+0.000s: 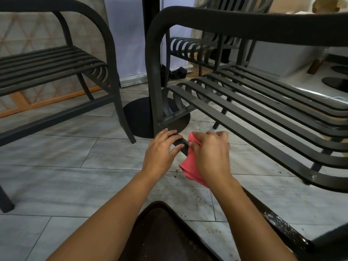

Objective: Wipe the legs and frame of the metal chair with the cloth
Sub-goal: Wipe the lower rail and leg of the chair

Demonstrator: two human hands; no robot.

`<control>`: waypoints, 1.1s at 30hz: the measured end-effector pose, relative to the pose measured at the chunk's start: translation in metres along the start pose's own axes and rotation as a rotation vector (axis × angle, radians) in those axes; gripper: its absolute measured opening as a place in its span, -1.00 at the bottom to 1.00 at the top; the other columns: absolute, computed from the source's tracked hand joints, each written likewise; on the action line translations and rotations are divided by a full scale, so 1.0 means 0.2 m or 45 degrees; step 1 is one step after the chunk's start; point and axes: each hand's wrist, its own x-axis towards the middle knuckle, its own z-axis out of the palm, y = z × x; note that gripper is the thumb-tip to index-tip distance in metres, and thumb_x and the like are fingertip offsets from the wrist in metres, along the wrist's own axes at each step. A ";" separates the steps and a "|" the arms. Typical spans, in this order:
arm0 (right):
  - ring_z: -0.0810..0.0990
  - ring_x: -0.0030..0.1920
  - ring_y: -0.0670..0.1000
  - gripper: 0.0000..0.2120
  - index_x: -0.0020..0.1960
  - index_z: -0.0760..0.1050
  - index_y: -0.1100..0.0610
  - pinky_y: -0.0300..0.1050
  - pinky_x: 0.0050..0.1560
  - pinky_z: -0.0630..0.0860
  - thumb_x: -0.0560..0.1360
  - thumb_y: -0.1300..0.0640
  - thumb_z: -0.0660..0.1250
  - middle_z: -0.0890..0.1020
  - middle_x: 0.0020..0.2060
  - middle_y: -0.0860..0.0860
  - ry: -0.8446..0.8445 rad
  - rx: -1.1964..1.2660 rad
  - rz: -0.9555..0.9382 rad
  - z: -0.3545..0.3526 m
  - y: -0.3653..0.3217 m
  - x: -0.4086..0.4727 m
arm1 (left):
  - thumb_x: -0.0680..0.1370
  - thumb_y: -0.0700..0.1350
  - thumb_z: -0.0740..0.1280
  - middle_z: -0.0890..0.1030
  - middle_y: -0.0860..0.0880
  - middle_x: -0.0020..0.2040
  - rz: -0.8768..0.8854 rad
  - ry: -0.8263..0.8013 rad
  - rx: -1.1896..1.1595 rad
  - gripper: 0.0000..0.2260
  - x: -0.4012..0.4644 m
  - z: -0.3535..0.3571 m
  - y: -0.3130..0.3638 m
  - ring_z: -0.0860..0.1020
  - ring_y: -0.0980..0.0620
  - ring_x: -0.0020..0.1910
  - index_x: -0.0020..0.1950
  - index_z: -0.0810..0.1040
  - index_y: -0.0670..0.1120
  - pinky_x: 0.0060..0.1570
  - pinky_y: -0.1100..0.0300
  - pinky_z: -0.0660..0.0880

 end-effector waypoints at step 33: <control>0.58 -0.09 0.11 -0.58 0.13 0.52 0.28 -0.05 0.01 0.52 0.32 0.18 0.48 0.61 -0.09 0.15 -0.108 -0.651 -0.148 0.09 0.09 -0.22 | 0.52 0.08 0.29 0.45 0.12 0.34 -0.092 0.026 -0.111 -0.71 0.01 0.03 -0.01 0.21 0.14 0.43 0.23 0.52 0.11 0.28 0.19 0.10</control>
